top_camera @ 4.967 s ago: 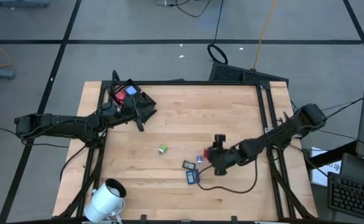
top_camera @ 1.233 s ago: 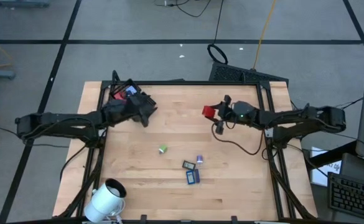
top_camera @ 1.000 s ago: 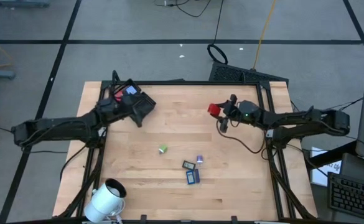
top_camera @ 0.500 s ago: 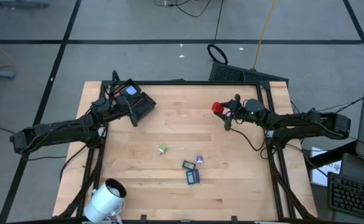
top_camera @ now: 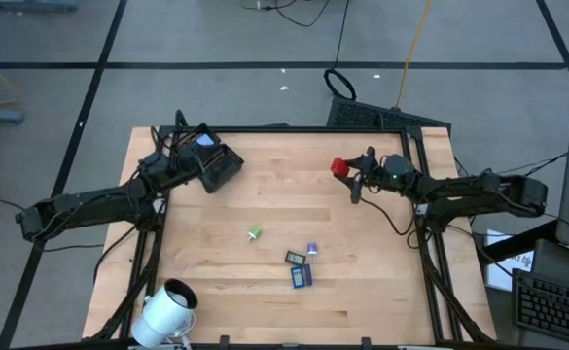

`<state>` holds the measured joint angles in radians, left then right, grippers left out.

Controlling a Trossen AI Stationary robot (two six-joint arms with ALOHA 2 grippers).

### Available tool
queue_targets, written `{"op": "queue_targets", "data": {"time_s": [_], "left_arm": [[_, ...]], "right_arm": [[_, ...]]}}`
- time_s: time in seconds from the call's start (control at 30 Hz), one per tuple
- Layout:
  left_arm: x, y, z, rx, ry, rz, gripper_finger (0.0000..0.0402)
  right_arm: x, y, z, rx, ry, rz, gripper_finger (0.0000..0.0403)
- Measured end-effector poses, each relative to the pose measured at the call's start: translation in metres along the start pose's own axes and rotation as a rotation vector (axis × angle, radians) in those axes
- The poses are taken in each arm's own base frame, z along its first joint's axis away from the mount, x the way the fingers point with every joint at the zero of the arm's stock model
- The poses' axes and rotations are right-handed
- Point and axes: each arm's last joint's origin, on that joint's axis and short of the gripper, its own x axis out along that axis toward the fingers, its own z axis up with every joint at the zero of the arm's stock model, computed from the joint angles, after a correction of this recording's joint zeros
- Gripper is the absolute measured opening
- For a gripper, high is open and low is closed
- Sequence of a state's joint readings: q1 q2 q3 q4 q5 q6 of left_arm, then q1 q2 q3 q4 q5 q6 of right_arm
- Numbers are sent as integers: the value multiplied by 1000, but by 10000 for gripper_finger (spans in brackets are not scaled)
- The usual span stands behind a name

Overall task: Pick & Place Office items
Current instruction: Put the red charger adapter into the top black bin

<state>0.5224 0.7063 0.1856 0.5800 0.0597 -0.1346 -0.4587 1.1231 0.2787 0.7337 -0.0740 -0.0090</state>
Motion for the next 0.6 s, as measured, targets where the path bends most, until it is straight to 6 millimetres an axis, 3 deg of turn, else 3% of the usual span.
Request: {"op": "queue_targets", "data": {"time_s": [0.33, 0.6], "left_arm": [[0, 0, 2, -5, -19, 0, 335], [0, -1, 2, -5, -19, -8, 335]], "right_arm": [[8, 1, -9, 53, 32, 13, 212], [14, 8, -14, 172, 38, 286, 212]]}}
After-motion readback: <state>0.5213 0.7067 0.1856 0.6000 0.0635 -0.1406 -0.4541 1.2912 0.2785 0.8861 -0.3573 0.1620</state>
